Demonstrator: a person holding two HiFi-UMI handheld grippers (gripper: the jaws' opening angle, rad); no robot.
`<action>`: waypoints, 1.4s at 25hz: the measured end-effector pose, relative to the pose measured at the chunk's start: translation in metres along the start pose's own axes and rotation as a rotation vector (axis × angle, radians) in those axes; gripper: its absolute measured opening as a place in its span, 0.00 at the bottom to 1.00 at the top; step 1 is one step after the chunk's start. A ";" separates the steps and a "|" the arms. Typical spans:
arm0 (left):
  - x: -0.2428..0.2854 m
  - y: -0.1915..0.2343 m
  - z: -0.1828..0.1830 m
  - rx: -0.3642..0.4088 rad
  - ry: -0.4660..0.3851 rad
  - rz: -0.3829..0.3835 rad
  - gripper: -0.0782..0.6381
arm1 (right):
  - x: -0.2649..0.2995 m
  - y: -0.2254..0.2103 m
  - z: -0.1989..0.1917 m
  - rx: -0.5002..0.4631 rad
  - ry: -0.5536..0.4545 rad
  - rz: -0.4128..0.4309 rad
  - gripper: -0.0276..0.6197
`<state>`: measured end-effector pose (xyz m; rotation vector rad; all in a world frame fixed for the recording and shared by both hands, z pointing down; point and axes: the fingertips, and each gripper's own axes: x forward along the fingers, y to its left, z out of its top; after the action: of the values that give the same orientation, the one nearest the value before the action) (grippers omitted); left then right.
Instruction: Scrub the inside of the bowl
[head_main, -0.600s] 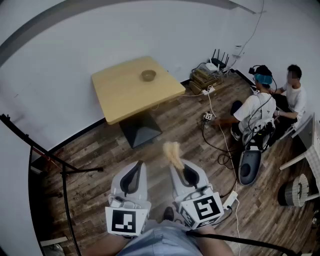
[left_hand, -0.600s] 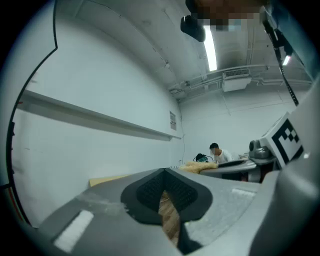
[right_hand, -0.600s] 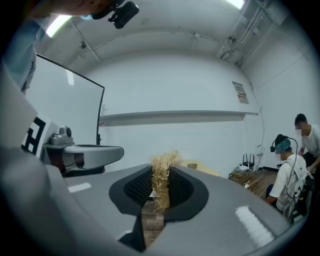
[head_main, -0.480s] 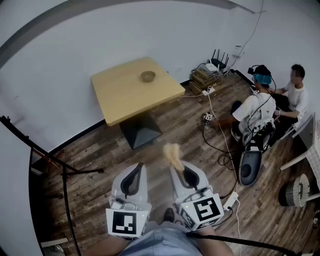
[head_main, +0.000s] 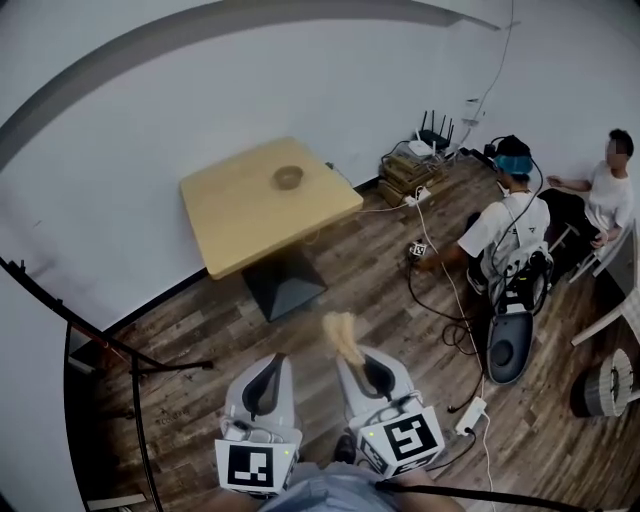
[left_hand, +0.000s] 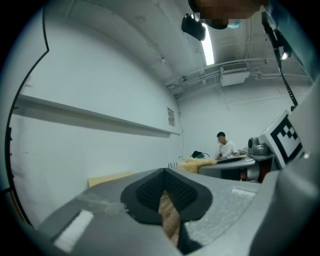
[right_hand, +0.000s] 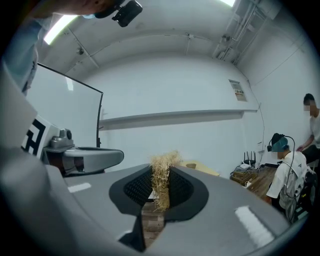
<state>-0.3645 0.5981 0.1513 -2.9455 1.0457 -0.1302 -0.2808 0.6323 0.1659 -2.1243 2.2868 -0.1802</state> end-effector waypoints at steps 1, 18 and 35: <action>0.002 -0.003 -0.001 0.010 0.008 0.001 0.14 | -0.001 -0.004 0.000 0.004 -0.003 0.004 0.14; 0.050 -0.025 -0.022 0.029 0.061 0.012 0.14 | 0.004 -0.061 -0.026 0.104 0.026 0.028 0.14; 0.193 0.092 0.022 -0.058 -0.074 -0.014 0.14 | 0.176 -0.097 0.031 -0.010 -0.004 0.042 0.14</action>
<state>-0.2719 0.4048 0.1401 -2.9841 1.0369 0.0090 -0.1951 0.4481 0.1561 -2.0770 2.3328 -0.1638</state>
